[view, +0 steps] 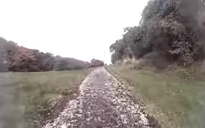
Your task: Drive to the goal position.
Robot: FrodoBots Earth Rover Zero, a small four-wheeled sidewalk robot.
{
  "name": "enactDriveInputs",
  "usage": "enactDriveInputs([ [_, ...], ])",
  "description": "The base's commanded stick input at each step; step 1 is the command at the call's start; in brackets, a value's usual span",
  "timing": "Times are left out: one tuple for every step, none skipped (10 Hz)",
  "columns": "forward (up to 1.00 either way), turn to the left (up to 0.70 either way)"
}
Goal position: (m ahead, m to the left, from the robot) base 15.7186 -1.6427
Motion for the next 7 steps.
enactDriveInputs([
  [1.00,0.00],
  [1.00,0.00],
  [1.00,0.00],
  [1.00,0.00],
  [1.00,0.00],
  [1.00,0.00],
  [1.00,0.00],
])
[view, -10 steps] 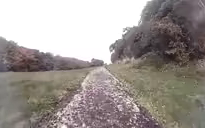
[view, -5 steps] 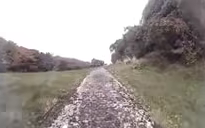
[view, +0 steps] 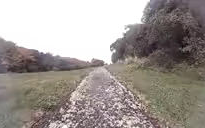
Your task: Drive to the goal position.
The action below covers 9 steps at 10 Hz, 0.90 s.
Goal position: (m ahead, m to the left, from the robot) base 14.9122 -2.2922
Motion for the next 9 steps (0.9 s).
enactDriveInputs([
  [1.00,0.00],
  [1.00,0.29],
  [1.00,0.36],
  [1.00,0.08],
  [1.00,0.03],
  [1.00,0.00],
  [1.00,0.00],
  [1.00,0.00],
  [1.00,0.00],
])
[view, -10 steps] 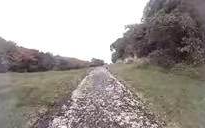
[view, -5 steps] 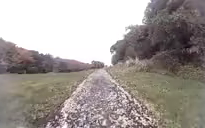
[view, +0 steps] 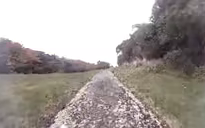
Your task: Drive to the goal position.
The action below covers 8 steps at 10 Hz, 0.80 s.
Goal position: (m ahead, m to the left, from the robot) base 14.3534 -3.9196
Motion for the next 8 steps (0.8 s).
enactDriveInputs([
  [1.00,0.00],
  [1.00,0.00],
  [1.00,0.00],
  [1.00,0.00],
  [1.00,0.00],
  [1.00,0.00],
  [1.00,0.00],
  [1.00,0.00],
])
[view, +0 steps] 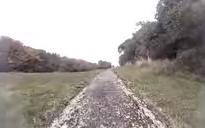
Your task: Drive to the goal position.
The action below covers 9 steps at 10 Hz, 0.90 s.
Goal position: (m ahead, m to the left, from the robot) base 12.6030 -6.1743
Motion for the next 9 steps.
enactDriveInputs([
  [1.00,0.00],
  [1.00,0.00],
  [1.00,0.00],
  [1.00,0.00],
  [1.00,0.00],
  [1.00,0.00],
  [1.00,0.00],
  [1.00,0.00],
  [1.00,0.00],
])
